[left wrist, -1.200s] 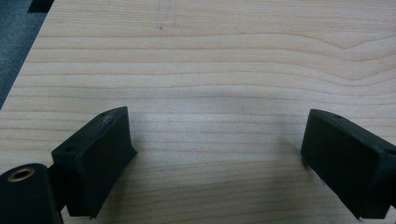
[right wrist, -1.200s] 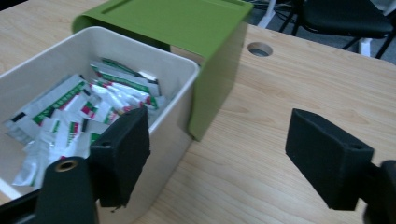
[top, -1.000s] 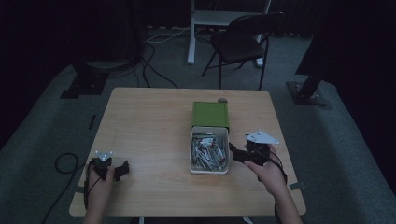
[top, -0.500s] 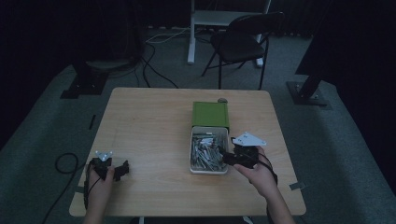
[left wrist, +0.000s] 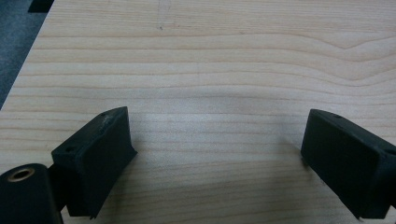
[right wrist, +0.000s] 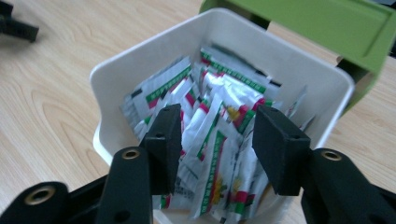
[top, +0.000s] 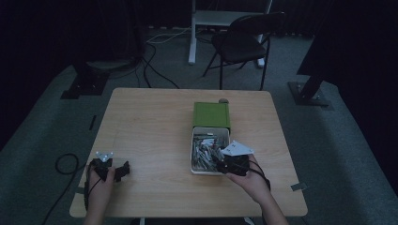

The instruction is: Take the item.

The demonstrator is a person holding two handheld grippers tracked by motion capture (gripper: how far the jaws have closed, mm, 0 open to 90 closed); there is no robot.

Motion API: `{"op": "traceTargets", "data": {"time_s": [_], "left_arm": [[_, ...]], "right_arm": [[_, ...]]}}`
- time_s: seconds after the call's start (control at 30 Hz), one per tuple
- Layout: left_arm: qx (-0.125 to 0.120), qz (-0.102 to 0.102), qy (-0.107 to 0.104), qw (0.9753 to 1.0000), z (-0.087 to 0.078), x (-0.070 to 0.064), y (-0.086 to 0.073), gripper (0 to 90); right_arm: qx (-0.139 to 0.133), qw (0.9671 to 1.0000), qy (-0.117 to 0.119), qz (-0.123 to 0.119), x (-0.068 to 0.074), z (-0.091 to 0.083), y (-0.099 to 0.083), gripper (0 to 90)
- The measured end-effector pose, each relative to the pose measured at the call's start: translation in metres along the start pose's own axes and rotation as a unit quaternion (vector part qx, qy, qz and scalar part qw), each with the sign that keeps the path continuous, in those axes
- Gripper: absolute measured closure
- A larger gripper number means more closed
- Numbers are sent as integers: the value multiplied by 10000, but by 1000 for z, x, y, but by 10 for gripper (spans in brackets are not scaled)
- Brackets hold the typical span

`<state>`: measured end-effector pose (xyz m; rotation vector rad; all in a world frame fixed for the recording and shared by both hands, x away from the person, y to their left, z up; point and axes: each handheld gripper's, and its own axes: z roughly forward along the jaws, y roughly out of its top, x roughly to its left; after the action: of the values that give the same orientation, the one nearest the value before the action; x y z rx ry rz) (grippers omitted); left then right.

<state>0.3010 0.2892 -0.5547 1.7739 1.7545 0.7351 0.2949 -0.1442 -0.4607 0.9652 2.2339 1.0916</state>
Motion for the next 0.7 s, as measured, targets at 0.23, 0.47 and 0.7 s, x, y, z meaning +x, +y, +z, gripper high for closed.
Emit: {"op": "traceTargets", "data": {"time_s": [0.23, 0.47, 0.7], "left_arm": [[-1, 0, 0, 10000, 0, 0, 0, 95], [-1, 1, 0, 10000, 0, 0, 0, 95], [0, -1, 0, 10000, 0, 0, 0, 95]], "right_arm": [[210, 9996, -54, -179, 8, 10, -11, 605], [328, 9977, -455, -378, 12, 17, -17, 682], [438, 9969, -538, -361, 15, 23, -21, 741]]}}
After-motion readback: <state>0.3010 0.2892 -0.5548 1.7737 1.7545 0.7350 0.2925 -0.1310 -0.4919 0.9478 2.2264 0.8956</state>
